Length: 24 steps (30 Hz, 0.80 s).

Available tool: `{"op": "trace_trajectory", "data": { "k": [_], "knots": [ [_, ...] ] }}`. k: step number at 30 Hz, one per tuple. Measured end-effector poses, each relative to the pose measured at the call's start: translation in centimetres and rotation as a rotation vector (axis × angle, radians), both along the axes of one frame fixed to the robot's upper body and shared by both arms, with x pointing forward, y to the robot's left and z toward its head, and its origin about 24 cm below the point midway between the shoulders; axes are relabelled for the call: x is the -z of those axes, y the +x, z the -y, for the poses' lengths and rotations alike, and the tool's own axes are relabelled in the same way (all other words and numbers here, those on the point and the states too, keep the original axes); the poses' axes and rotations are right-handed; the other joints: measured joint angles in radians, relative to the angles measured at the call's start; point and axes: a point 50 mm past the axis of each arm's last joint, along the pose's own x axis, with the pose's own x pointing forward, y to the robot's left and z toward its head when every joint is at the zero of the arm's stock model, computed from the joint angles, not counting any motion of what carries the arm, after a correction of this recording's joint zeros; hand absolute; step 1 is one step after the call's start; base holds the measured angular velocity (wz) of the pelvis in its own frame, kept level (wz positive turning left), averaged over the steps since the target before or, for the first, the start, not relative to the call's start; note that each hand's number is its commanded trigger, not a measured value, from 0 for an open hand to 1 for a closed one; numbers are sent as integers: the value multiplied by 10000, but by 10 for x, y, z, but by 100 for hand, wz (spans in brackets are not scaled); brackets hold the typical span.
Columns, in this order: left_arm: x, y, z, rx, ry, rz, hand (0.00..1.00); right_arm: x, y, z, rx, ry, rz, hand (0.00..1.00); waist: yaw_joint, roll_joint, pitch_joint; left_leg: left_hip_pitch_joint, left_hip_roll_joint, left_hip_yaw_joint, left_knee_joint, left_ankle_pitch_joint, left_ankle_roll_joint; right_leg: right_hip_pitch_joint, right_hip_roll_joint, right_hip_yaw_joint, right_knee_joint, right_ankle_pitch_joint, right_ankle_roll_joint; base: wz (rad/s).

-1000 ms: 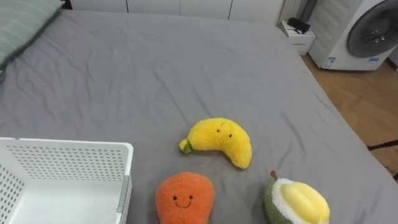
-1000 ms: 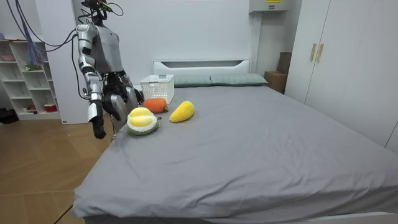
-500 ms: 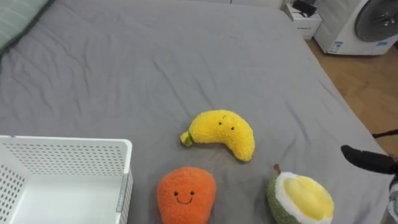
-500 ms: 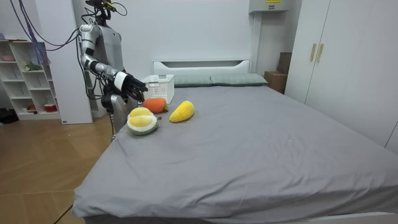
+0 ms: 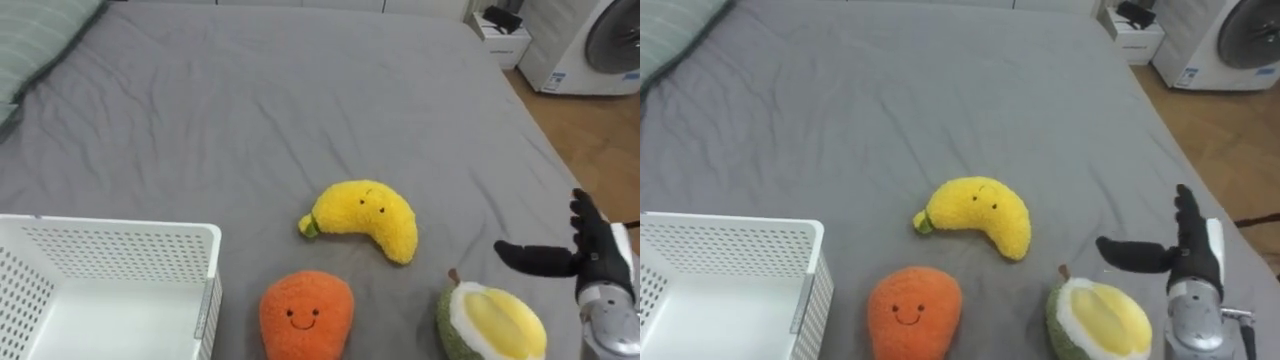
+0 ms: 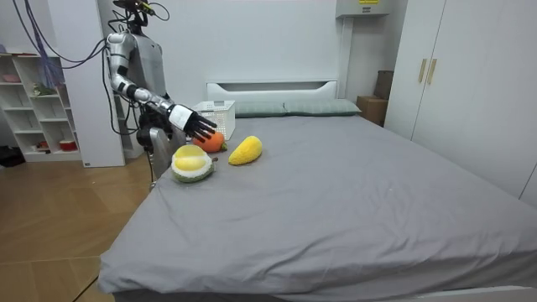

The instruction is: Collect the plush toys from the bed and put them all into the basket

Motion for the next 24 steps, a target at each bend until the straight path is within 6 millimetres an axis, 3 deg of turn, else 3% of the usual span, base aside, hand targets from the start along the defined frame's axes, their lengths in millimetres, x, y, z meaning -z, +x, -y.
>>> {"op": "trace_trajectory", "data": {
  "k": [4, 12, 23, 24],
  "knots": [
    [0, 0, -1, 61, 19, -11, 0, 28, -14, -11, -1256, 287, -1875, 0, 43, -77, -43, -8, -12, -61, -1, 0, 0, 36, -3, -46, -20, 2, 1, 2],
    [-2, 4, -3, 11, 17, 150, 0, 57, -43, -9, -1770, 956, -3826, 0, 248, -198, -116, 96, -25, -238, 13, 1, 0, 283, -27, -252, -169, 33, 1, 6],
    [-1, 4, -3, 57, -140, 155, 0, 66, -49, -6, -2331, 177, -4788, 0, 280, -193, -93, 156, -35, -311, 15, -2, 1, 488, -37, -322, -330, 57, 12, 2],
    [-1, 4, -3, 57, -140, 154, 0, 66, -49, -6, -2344, 154, -4814, 12, 279, -192, -92, 155, -35, -314, 11, -2, 1, 496, -34, -322, -328, 61, 14, 0]
  ]
}}
